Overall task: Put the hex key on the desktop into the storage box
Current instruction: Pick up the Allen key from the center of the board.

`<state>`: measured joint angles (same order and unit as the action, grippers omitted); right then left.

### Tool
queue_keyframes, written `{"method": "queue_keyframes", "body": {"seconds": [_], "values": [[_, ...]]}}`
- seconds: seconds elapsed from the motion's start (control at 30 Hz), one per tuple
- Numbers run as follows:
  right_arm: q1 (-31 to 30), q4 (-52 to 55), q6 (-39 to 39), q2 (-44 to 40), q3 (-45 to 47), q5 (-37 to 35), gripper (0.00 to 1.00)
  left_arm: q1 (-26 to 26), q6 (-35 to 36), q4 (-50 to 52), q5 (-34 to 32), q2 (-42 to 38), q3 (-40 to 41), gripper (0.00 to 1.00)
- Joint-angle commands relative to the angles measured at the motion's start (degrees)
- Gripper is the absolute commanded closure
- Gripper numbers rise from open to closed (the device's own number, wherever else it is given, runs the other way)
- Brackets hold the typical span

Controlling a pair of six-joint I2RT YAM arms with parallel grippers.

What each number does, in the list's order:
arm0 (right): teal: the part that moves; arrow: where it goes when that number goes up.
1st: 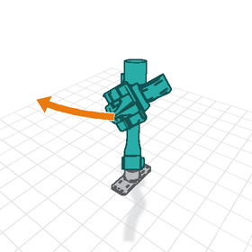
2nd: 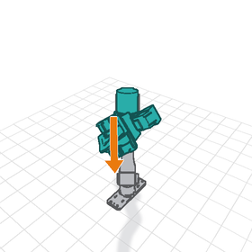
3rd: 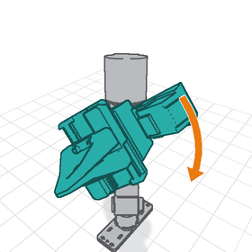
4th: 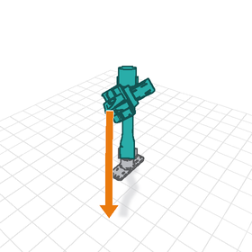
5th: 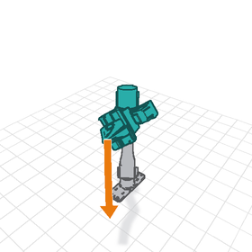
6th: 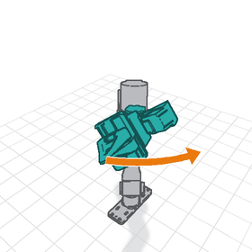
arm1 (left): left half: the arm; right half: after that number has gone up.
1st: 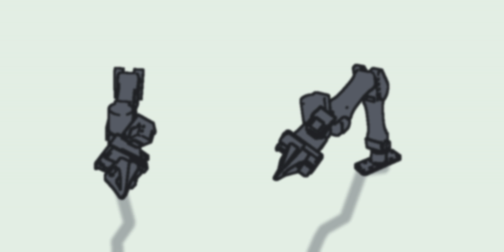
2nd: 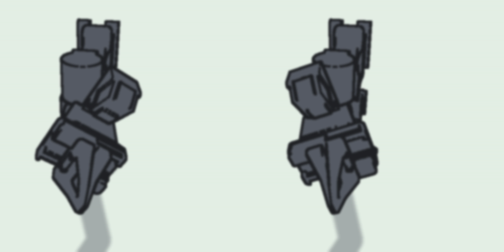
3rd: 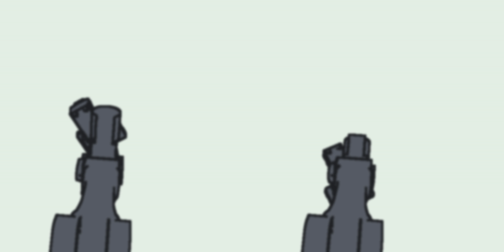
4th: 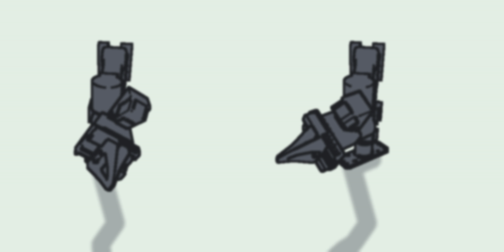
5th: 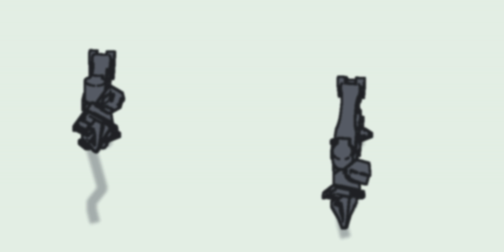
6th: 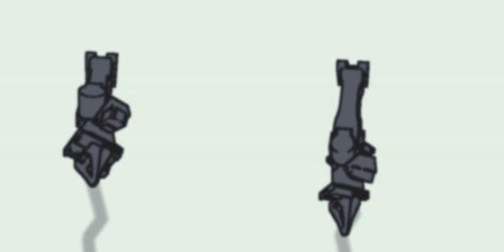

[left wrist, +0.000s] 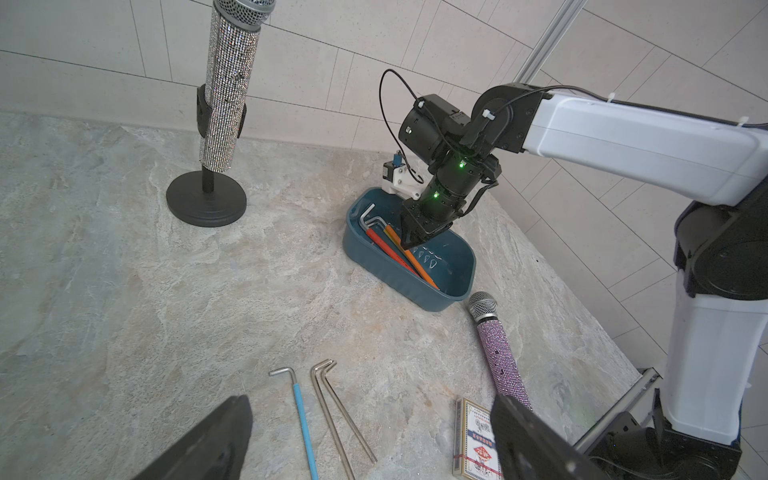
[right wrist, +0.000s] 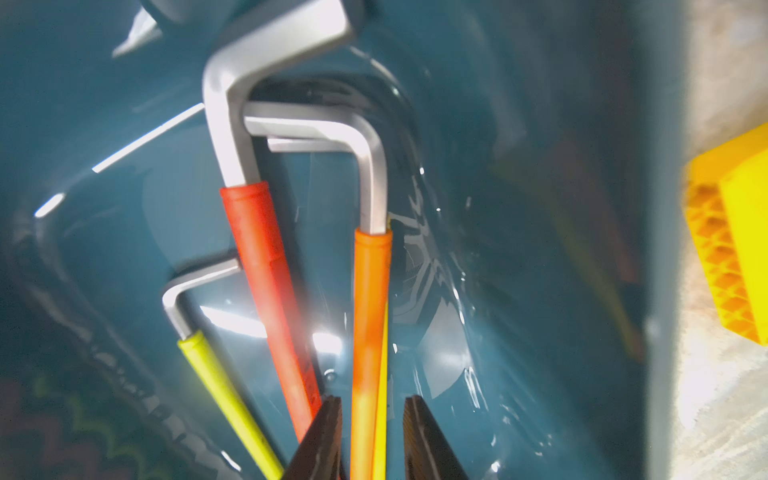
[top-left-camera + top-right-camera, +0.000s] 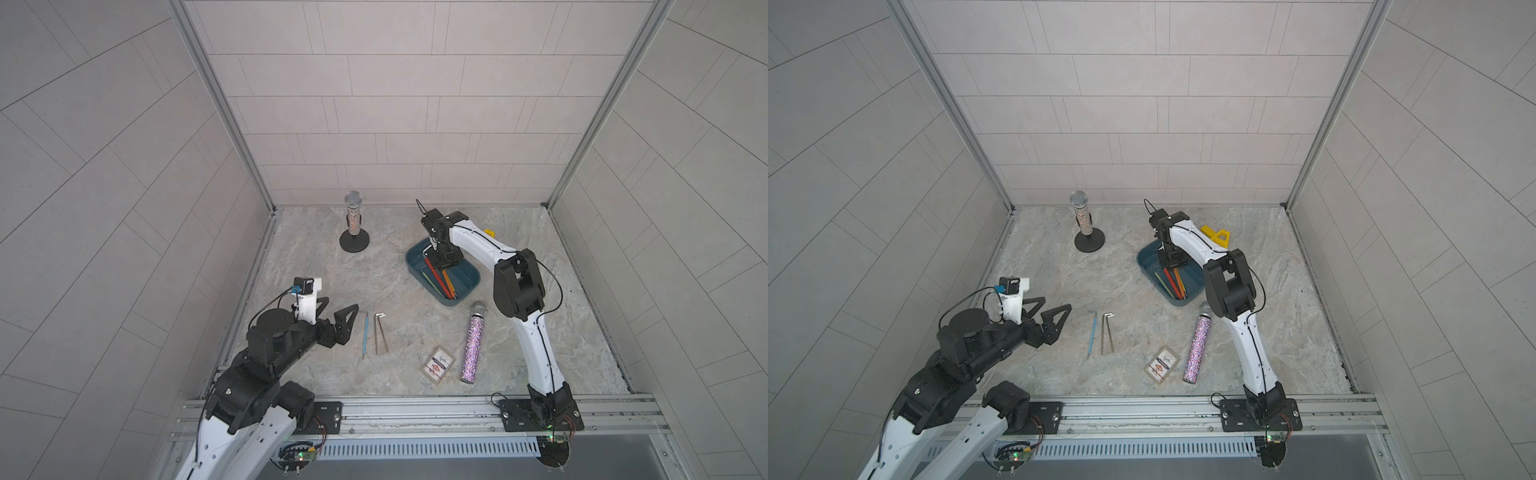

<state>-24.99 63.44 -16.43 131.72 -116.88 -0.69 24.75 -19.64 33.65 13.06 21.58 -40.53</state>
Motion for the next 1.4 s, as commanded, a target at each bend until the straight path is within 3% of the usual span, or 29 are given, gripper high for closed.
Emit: {"method": "queue_keyframes", "body": {"seconds": [0.0, 0.23, 0.53, 1.03, 1.37], "values": [[-1.01, -1.07, -2.12, -7.91, 1.71, -0.26, 0.7, -0.43, 0.1, -1.48, 0.15, 0.19, 0.46, 0.03], [-6.41, -5.87, -7.95, -15.68, 9.44, 0.83, 0.71, -0.48, 0.13, -1.47, -0.04, -0.2, 0.44, 0.03], [-15.63, -9.28, -15.43, -18.95, 13.75, 0.78, 0.71, -0.58, 0.1, -1.09, -1.02, -1.14, 0.33, 0.03], [-30.89, -11.75, -26.76, -12.35, 13.49, 2.15, 0.74, -0.76, -0.05, 2.07, -10.97, -6.58, -0.41, 0.03], [-33.94, -11.41, -29.61, -7.39, 12.81, 2.62, 0.74, -0.76, -0.05, 2.04, -10.87, -7.0, -0.37, 0.03]]}}
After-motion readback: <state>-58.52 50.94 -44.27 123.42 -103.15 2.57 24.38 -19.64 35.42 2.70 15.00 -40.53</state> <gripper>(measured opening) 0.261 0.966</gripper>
